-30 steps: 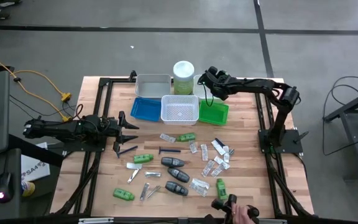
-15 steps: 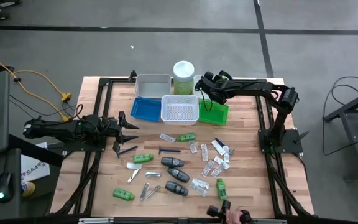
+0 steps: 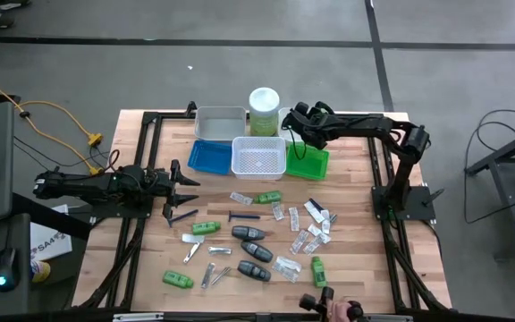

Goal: Pick & Place Travel size toiletries
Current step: Put the green shampoo into the small white bin

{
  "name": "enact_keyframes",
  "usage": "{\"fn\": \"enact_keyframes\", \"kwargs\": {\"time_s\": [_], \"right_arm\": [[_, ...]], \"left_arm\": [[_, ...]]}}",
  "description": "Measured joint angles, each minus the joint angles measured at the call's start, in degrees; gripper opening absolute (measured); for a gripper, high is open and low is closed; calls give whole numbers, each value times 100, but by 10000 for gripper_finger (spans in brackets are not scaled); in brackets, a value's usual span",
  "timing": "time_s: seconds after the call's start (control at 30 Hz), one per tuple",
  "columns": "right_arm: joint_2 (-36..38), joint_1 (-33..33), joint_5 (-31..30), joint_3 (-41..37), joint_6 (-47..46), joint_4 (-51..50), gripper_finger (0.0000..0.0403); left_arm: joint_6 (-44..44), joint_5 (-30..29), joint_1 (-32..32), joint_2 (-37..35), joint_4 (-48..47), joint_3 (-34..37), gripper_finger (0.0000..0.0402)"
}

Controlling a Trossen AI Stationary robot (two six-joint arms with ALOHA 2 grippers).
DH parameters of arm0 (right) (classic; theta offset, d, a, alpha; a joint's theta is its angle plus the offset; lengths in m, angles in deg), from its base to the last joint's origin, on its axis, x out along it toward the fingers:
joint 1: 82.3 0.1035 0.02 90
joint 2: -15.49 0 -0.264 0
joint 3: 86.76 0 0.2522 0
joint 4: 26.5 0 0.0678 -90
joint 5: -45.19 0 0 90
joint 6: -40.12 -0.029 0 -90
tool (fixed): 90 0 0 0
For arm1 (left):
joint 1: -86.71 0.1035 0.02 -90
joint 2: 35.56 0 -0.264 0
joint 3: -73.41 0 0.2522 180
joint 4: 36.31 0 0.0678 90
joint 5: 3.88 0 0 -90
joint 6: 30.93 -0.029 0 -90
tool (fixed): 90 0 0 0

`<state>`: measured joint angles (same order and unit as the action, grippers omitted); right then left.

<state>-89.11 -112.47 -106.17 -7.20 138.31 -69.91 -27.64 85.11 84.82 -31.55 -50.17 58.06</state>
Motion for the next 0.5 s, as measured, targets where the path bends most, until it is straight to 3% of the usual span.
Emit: {"fn": "enact_keyframes", "kwargs": {"time_s": [0.5], "right_arm": [[0, 7, 124, 0, 81, 4, 97]], "left_arm": [[0, 0, 0, -1, 0, 0, 188]]}}
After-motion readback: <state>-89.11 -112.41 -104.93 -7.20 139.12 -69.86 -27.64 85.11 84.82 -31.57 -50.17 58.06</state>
